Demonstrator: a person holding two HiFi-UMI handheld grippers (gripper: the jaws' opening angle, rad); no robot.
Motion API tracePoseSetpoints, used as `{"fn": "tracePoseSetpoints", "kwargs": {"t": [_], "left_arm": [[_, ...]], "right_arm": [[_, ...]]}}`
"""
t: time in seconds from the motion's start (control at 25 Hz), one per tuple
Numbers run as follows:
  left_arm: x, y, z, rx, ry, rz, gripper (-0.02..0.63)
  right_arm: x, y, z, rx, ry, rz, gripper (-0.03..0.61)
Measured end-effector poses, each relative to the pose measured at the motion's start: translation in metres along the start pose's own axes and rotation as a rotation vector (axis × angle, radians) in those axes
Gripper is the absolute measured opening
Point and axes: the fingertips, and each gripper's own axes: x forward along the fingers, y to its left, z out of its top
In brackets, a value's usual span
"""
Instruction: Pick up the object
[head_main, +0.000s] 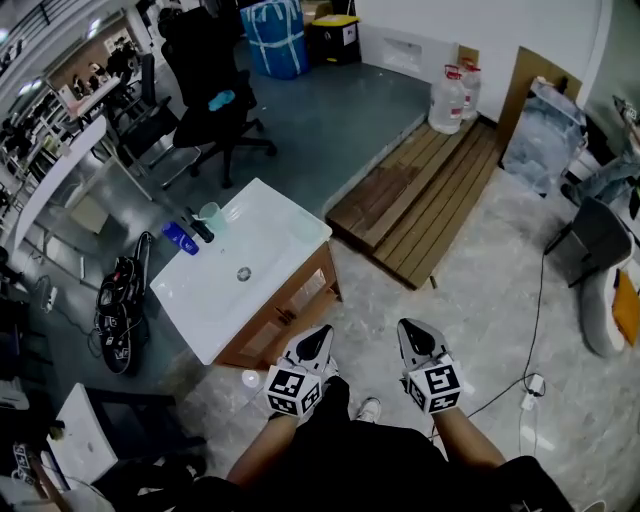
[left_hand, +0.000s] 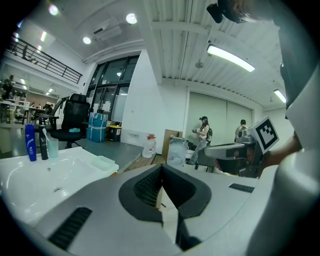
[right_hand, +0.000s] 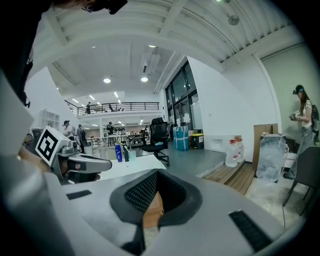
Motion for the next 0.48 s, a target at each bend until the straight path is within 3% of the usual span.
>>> {"fn": "tracePoseSetpoints", "kwargs": {"t": [0.48], "left_arm": [[0.03,0.084,0.014,-0.019,0.01,0.057,0.014]], "right_arm": [[0.097,0.001,0.026,-0.044,0.023,0.07,0.018]]}}
